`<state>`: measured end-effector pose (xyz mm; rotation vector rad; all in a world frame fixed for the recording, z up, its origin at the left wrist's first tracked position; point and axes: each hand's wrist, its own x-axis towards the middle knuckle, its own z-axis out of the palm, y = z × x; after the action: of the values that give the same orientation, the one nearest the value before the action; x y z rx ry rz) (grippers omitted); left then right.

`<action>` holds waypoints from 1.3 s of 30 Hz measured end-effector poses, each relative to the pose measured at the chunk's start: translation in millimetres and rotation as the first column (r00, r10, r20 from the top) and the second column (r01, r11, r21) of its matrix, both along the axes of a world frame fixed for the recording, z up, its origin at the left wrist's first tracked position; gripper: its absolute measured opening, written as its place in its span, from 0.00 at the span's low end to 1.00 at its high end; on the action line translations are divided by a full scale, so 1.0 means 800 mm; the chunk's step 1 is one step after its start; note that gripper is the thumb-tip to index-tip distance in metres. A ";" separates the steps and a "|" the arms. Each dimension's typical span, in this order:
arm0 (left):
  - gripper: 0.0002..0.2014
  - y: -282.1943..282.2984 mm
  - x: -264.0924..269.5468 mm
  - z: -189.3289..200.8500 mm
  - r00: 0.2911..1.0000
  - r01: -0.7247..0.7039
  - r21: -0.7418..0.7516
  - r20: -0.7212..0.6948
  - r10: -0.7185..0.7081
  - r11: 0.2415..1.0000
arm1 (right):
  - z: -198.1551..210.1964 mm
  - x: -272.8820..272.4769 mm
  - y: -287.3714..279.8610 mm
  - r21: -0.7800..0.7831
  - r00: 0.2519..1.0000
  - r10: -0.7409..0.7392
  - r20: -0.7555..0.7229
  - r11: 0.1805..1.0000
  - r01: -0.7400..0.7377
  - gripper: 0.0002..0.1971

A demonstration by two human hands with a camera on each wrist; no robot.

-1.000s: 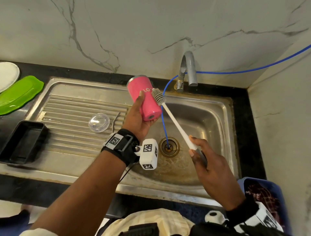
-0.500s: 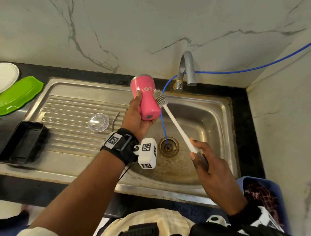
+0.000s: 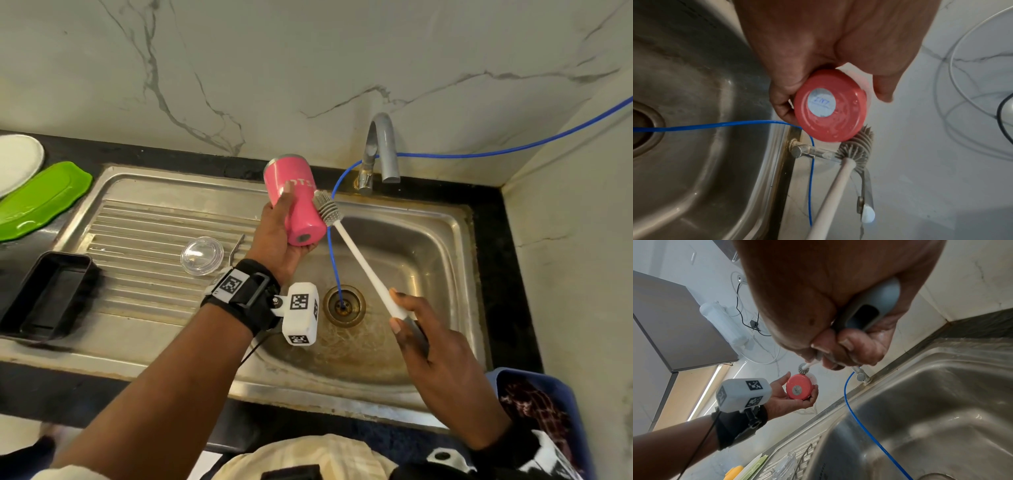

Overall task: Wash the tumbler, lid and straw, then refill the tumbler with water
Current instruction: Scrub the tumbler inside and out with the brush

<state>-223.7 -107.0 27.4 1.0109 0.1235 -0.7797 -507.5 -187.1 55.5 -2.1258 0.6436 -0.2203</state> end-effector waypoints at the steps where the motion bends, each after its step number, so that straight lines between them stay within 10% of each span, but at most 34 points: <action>1: 0.36 0.000 0.001 0.004 1.000 0.004 0.003 0.021 -0.004 1.000 | 0.001 -0.002 0.001 -0.005 1.000 0.000 0.001 1.000 0.000 0.17; 13: 0.24 -0.002 -0.011 0.019 0.999 0.043 -0.063 -0.022 -0.044 0.997 | 0.001 -0.009 -0.003 -0.004 1.000 -0.011 0.014 1.000 0.011 0.17; 39: 0.32 0.000 -0.017 0.003 0.994 0.047 -0.032 -0.100 -0.049 0.998 | -0.003 -0.005 -0.013 -0.012 0.999 -0.028 0.018 1.000 0.029 0.18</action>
<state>-237.2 -107.3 30.0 0.9496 0.1747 -0.8745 -511.2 -197.6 53.3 -2.1251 0.6638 -0.2594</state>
